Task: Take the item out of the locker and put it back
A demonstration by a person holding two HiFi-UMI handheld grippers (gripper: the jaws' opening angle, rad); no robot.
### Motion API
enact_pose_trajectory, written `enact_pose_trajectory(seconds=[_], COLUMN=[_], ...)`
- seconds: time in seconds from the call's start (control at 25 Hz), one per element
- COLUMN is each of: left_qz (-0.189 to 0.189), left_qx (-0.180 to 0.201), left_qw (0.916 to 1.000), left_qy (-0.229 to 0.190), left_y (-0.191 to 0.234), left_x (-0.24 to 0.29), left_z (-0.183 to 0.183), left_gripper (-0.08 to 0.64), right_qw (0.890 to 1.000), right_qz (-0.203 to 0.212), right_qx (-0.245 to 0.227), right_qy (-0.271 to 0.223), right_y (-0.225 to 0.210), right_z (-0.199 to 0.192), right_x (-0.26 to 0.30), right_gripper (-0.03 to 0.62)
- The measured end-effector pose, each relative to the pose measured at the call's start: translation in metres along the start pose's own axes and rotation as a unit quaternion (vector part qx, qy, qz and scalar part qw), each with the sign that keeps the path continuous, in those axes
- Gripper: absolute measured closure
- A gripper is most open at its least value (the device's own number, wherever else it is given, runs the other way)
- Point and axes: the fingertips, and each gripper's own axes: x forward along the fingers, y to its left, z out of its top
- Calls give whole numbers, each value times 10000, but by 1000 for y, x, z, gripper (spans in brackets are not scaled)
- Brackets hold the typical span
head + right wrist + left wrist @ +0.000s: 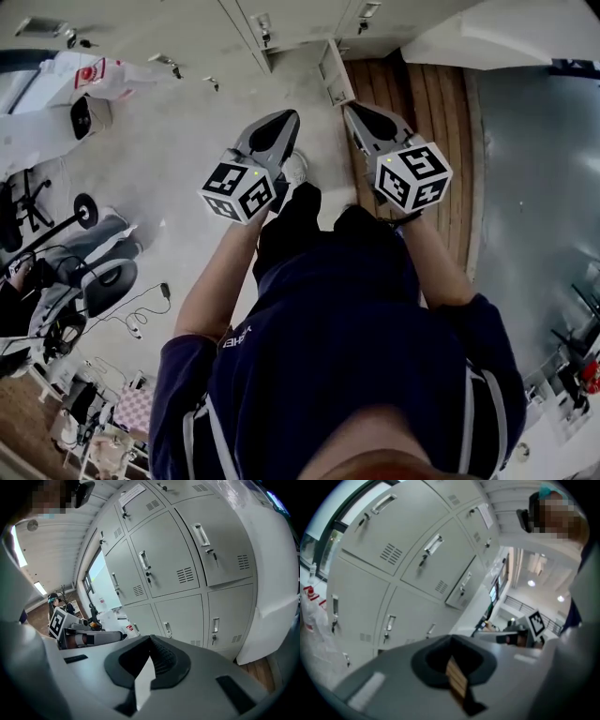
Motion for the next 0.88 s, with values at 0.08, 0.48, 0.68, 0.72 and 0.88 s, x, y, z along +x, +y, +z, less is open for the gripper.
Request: enact_pose_trajectory(seconds=[0.08,0.48,0.68,0.72,0.88], left_qz=[16,260,445,476,543], left_qx=[12,-13,55,59,111], left_qw=[10000,9997,9990,9988,9984], left_qy=[47,-40,-31,-37,-120], left_y=[18,81,135,143,167], left_x=[12,76,106,113,140], left_z=[-2,-41,-91,-102,-132], left_gripper=[557,557,557,557,557], right_qw=[10000,9998,9998,9998,9996], right_qz=[-23,78,133,150,234], right_qx=[33,-72,-89,-95,-143], right_qy=[45,163,99,74,-23], right_y=[-8,-66,-102,-110,-134], right_z=[-3,-46,-89,-98,-128], right_x=[18,80,123,131,156], right_gripper=[589,589,589,589,589])
